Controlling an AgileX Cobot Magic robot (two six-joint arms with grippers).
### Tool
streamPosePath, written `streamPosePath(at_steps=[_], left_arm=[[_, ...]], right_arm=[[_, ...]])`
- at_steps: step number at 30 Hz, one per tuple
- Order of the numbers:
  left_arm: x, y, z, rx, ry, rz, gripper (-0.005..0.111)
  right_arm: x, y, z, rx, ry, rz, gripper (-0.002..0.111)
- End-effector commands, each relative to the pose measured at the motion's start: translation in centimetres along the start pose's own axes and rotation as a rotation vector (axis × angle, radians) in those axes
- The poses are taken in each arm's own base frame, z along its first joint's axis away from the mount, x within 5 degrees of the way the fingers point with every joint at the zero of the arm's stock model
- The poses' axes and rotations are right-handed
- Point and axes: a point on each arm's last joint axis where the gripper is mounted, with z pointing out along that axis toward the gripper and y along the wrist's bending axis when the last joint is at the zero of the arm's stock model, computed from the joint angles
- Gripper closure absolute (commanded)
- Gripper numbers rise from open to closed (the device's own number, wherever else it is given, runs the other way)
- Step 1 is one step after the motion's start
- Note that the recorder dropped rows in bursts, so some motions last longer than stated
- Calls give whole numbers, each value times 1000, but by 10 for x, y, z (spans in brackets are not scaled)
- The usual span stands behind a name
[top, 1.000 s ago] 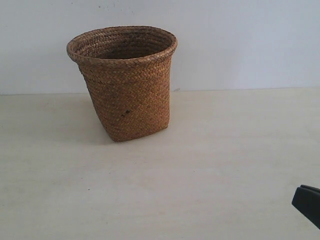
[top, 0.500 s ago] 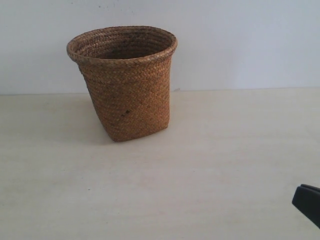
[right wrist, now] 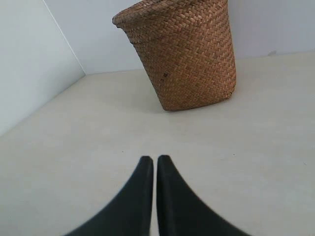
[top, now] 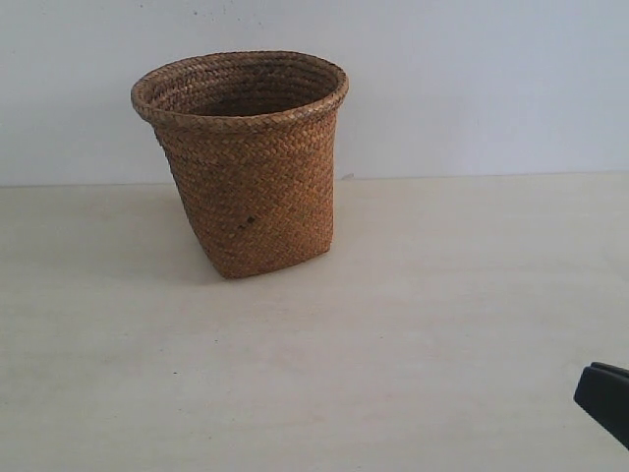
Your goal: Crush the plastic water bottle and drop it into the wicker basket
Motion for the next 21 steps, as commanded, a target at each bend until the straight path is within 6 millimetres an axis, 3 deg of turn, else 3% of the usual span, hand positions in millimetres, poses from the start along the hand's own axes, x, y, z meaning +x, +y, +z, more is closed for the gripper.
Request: streamPosePath(at_steps=[1, 19, 21], left_arm=[[0, 1, 0, -7, -14, 8, 103], [0, 1, 0, -7, -14, 8, 103], [0, 1, 0, -7, -14, 8, 103]], right_arm=[[0, 0, 0, -2, -6, -4, 108], [0, 0, 0, -3, -8, -8, 108], [-1, 0, 0, 2, -18, -94, 108]])
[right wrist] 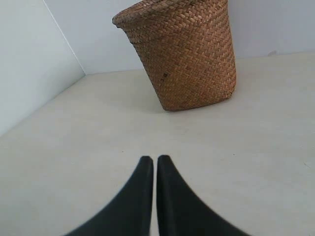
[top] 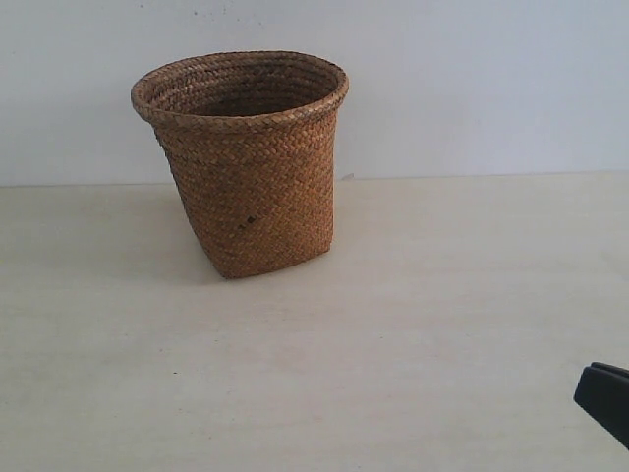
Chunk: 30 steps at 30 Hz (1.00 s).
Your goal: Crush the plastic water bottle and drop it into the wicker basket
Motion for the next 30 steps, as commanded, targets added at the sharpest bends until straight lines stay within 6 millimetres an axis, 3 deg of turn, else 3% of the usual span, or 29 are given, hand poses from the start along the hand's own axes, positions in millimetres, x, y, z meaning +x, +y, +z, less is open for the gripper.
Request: streamPosePath(at_steps=[1, 5, 12, 17, 25, 30], left_arm=[[0, 1, 0, -7, -14, 8, 103], [0, 1, 0, -7, -14, 8, 103], [0, 1, 0, -7, -14, 8, 103], [0, 1, 0, -7, -14, 8, 103], [0, 1, 0, -7, -14, 8, 103], [0, 1, 0, -7, -16, 8, 103]], right_arm=[[-2, -1, 0, 11, -27, -143, 108], [-10, -11, -2, 148, -100, -316, 108], [-20, -34, -14, 486, -202, -299, 108], [-22, -36, -33, 642, -301, -304, 108], [-10, -38, -41, 703, -376, -316, 108], [-1, -41, -39, 719, -272, -281, 108]])
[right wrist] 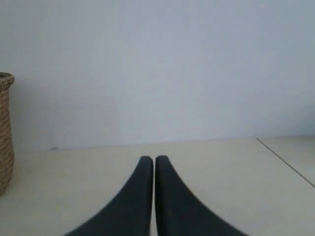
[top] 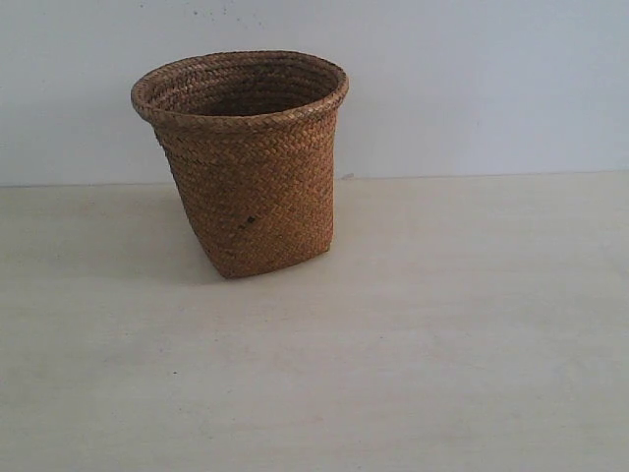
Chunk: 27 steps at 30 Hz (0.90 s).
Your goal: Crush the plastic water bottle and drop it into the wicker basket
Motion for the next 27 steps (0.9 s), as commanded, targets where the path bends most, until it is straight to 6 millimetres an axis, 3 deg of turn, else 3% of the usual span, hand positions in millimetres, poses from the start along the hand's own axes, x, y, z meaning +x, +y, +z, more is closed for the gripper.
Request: streamPosePath(at_steps=[1, 10, 27], left_arm=[[0, 1, 0, -7, -16, 8, 103], [0, 1, 0, -7, -16, 8, 103], [0, 1, 0, -7, -16, 8, 103]], right_arm=[[11, -1, -1, 7, 95, -14, 108], [29, -1, -5, 9, 306, -26, 108], [30, -1, -5, 3, 318, -58, 108]])
